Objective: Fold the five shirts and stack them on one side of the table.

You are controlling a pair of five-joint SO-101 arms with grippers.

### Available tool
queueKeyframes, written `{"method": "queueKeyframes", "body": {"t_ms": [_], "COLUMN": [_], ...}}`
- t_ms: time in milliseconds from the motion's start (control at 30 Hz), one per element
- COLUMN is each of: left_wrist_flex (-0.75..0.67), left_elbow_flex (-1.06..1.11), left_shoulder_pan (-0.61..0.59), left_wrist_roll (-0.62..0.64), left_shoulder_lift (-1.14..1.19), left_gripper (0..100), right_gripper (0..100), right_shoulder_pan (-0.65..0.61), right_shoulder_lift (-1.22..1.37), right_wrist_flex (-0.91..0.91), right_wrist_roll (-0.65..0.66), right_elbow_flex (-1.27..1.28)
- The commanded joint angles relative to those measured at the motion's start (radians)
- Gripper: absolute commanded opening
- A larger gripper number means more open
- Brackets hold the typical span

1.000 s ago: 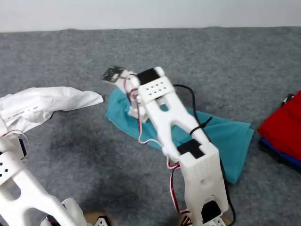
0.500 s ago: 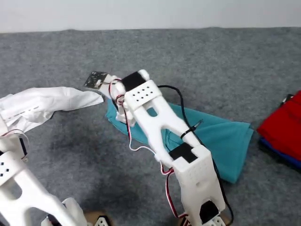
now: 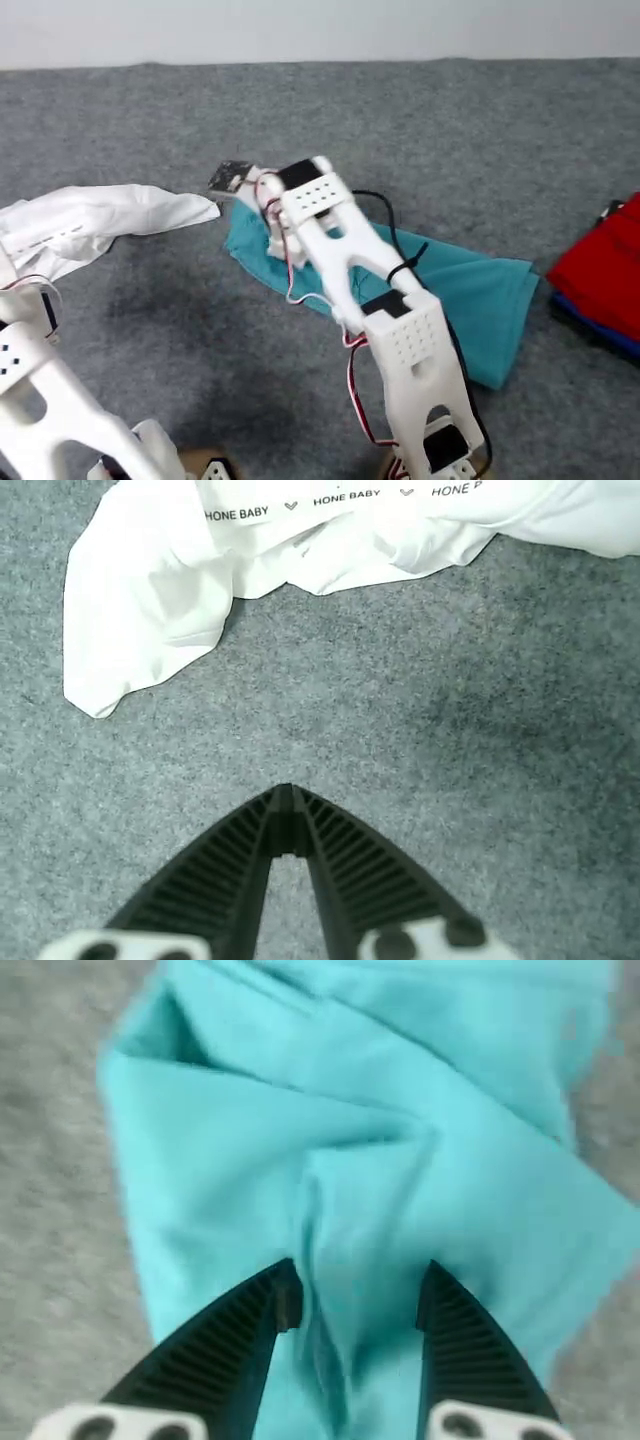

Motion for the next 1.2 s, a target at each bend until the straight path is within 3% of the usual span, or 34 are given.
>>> {"method": "queueKeyframes", "body": {"t_ms": [0, 433, 633, 1033, 1167], "left_wrist_flex": [-0.02, -0.018, -0.015, -0.018, -0.018], "left_elbow_flex": [-0.004, -0.005, -0.005, -0.005, -0.004], "left_shoulder_pan": [0.005, 0.075, 0.071, 0.075, 0.075], "left_wrist_roll": [-0.009, -0.008, -0.008, -0.003, -0.003], "left_shoulder_lift": [-0.003, -0.008, -0.008, -0.008, -0.008], "left_gripper": [0, 0, 0, 0, 0], "right_gripper": [20.4, 20.4, 20.3, 20.3, 14.6], "right_shoulder_pan": [0.05, 0.058, 0.139, 0.03, -0.018], "right_shoulder_lift": [-0.018, -0.021, -0.01, 0.145, 0.148], "right_wrist_flex": [0.018, 0.028, -0.05, -0.025, 0.016], "right_wrist_roll": [0.029, 0.032, 0.026, 0.026, 0.029], "right_elbow_flex": [-0.107, -0.187, -0.186, -0.183, -0.186]}}
